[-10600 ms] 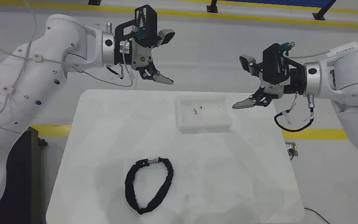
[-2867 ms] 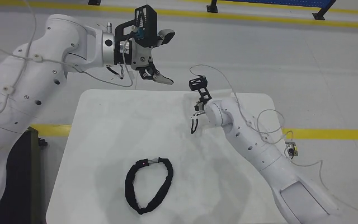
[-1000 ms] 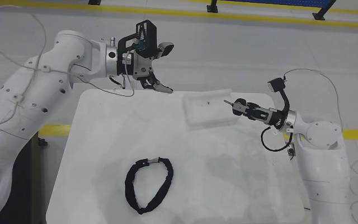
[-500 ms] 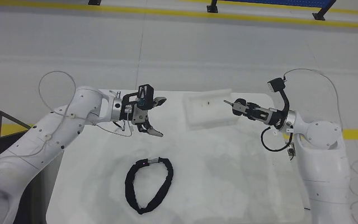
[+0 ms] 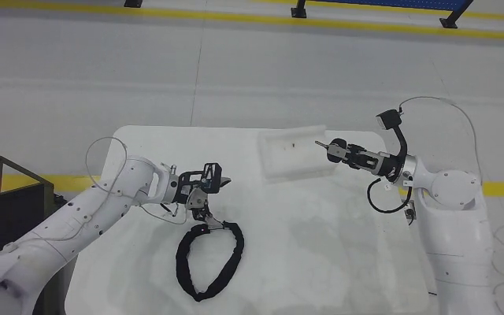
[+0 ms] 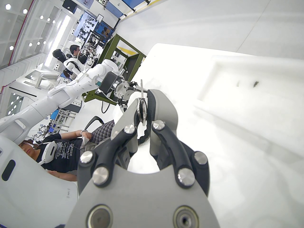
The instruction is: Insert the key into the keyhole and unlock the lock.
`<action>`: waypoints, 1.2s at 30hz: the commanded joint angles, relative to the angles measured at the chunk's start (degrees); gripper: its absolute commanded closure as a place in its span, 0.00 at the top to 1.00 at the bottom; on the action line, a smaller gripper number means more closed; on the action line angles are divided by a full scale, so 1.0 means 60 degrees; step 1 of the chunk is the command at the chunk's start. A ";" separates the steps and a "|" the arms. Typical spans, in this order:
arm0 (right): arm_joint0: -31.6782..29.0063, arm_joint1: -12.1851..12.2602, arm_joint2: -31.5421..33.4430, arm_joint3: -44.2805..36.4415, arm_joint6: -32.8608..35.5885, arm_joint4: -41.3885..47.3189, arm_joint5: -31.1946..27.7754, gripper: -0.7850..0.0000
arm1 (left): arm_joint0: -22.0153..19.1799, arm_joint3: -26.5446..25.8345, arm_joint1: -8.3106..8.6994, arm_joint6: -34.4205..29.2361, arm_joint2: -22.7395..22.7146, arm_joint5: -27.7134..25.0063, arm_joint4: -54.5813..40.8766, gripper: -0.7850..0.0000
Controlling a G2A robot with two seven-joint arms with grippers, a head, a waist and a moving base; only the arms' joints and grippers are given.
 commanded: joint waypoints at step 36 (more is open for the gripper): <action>0.0000 0.0000 0.0000 0.0000 0.0000 0.0000 0.0000 0.00 | 0.3678 -0.2448 0.2354 0.1091 -0.2011 0.2349 0.1834 1.00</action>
